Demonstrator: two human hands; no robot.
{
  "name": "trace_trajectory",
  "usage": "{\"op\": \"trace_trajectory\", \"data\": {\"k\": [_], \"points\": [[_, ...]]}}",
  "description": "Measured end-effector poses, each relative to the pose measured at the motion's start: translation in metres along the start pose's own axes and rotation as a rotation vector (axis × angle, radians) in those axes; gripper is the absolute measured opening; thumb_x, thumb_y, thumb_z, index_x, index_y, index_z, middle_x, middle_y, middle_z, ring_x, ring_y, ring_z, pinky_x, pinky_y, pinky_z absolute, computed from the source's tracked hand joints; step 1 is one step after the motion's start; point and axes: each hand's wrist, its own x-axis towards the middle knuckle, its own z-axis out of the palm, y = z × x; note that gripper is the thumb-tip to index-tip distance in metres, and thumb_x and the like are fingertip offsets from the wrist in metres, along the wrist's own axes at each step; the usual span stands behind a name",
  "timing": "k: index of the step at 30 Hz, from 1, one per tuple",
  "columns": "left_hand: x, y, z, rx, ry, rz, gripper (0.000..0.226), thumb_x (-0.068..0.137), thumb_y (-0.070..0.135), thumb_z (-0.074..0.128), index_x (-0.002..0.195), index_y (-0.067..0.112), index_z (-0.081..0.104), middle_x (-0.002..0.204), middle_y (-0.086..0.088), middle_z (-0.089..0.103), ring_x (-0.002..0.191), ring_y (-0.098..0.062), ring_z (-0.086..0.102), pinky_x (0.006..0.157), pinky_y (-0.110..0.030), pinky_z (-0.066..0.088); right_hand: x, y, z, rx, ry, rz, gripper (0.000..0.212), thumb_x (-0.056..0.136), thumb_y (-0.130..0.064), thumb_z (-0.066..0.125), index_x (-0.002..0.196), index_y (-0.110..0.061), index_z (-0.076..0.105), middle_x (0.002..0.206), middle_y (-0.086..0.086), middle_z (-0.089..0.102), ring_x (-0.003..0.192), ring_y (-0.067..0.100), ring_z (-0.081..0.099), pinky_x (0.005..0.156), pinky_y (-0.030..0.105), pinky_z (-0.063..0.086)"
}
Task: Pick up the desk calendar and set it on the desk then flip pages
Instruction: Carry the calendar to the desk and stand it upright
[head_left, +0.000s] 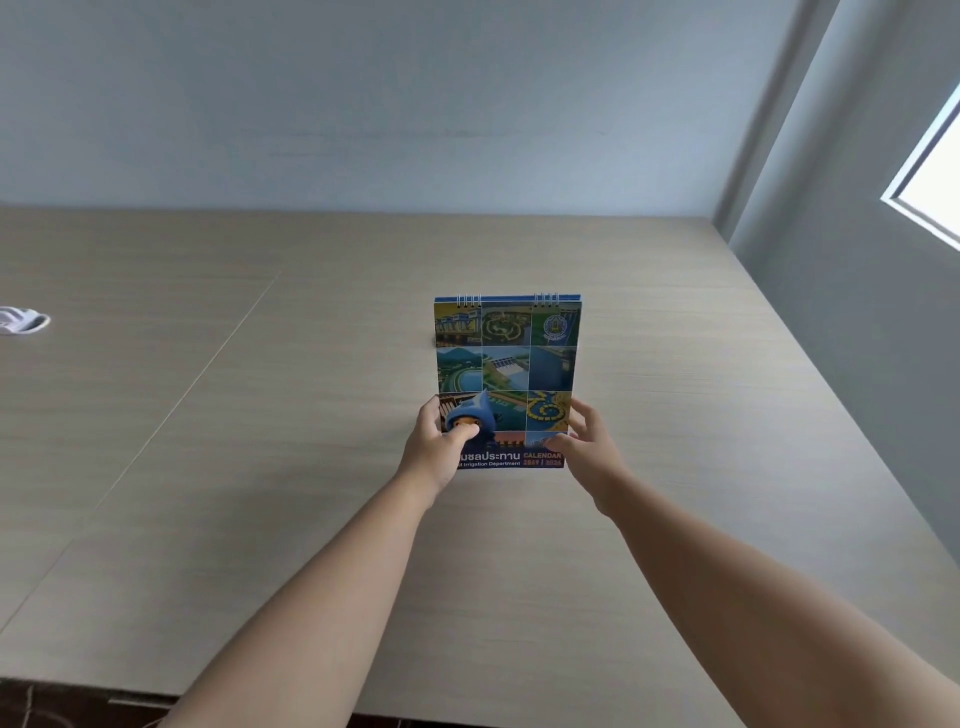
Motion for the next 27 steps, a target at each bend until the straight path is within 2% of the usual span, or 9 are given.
{"op": "trace_trajectory", "data": {"k": [3,10,13,16,18,21,23,25,27], "points": [[-0.003,0.001,0.001,-0.025,0.000,0.004,0.073,0.089,0.023,0.064,0.152,0.018,0.027,0.154,-0.004,0.039,0.140,-0.024,0.037,0.102,-0.030,0.031,-0.004,-0.001,-0.001,-0.062,0.018,0.003,0.071,0.087,-0.001,0.060,0.147,-0.021,0.029,0.155,0.009,0.034,0.139,0.025,0.036,0.095,0.032,0.037],[-0.010,-0.001,0.002,-0.015,-0.010,0.012,0.076,0.088,0.022,0.064,0.153,0.019,0.025,0.147,0.000,0.043,0.138,-0.023,0.040,0.102,-0.029,0.033,-0.011,-0.003,-0.005,-0.146,0.079,0.006,0.062,0.089,-0.008,0.057,0.145,-0.023,0.035,0.136,0.015,0.050,0.130,0.034,0.045,0.089,0.038,0.044],[-0.015,0.001,-0.002,-0.015,0.002,0.021,0.072,0.084,0.026,0.066,0.148,0.021,0.034,0.145,-0.001,0.048,0.132,-0.025,0.047,0.108,-0.035,0.039,-0.013,-0.002,-0.004,-0.097,0.128,-0.012,0.047,0.088,-0.012,0.060,0.132,-0.024,0.049,0.133,0.012,0.051,0.129,0.028,0.047,0.074,0.029,0.048],[-0.023,0.011,-0.010,0.027,0.113,0.010,0.058,0.079,0.032,0.066,0.132,0.017,0.047,0.132,-0.003,0.056,0.112,-0.023,0.058,0.091,-0.038,0.051,-0.014,-0.005,-0.007,0.030,0.259,-0.064,0.009,0.088,-0.020,0.062,0.095,-0.017,0.059,0.110,0.015,0.065,0.093,0.024,0.067,0.061,0.031,0.055],[-0.029,0.021,-0.022,0.053,0.175,0.020,0.035,0.085,0.026,0.065,0.115,0.015,0.052,0.117,-0.008,0.060,0.092,-0.019,0.059,0.072,-0.030,0.048,-0.015,-0.017,-0.012,0.088,0.288,-0.113,0.011,0.088,-0.014,0.059,0.081,-0.008,0.053,0.080,0.010,0.063,0.068,0.019,0.065,0.052,0.028,0.051],[-0.041,0.046,-0.047,-0.131,0.069,0.027,0.010,0.089,0.015,0.061,0.094,0.011,0.054,0.098,-0.017,0.066,0.076,-0.022,0.061,0.065,-0.032,0.049,-0.020,-0.048,-0.023,0.272,0.176,-0.170,0.018,0.086,-0.005,0.057,0.071,-0.009,0.047,0.062,0.007,0.056,0.057,0.023,0.062,0.052,0.029,0.049],[-0.053,0.070,-0.062,-0.329,-0.031,0.033,0.007,0.091,0.009,0.059,0.085,0.012,0.056,0.082,-0.015,0.065,0.064,-0.021,0.062,0.059,-0.031,0.050,-0.026,-0.073,-0.032,0.368,0.110,-0.228,0.021,0.086,0.000,0.050,0.069,-0.012,0.055,0.054,0.004,0.057,0.047,0.019,0.059,0.050,0.027,0.046],[-0.059,0.093,-0.071,-0.406,-0.030,0.105,0.012,0.093,0.005,0.055,0.083,0.010,0.056,0.072,-0.008,0.062,0.053,-0.013,0.064,0.050,-0.025,0.052,-0.030,-0.095,-0.040,0.384,0.031,-0.334,0.030,0.086,0.003,0.044,0.078,-0.012,0.069,0.061,0.009,0.061,0.053,0.020,0.059,0.053,0.026,0.048],[-0.061,0.118,-0.074,-0.468,-0.032,0.159,0.011,0.097,0.009,0.051,0.087,0.008,0.057,0.073,-0.005,0.064,0.057,-0.011,0.068,0.050,-0.023,0.054,-0.033,-0.115,-0.043,0.352,-0.076,-0.464,0.036,0.086,0.003,0.044,0.086,-0.013,0.076,0.077,0.012,0.067,0.069,0.023,0.063,0.064,0.030,0.051]]}}
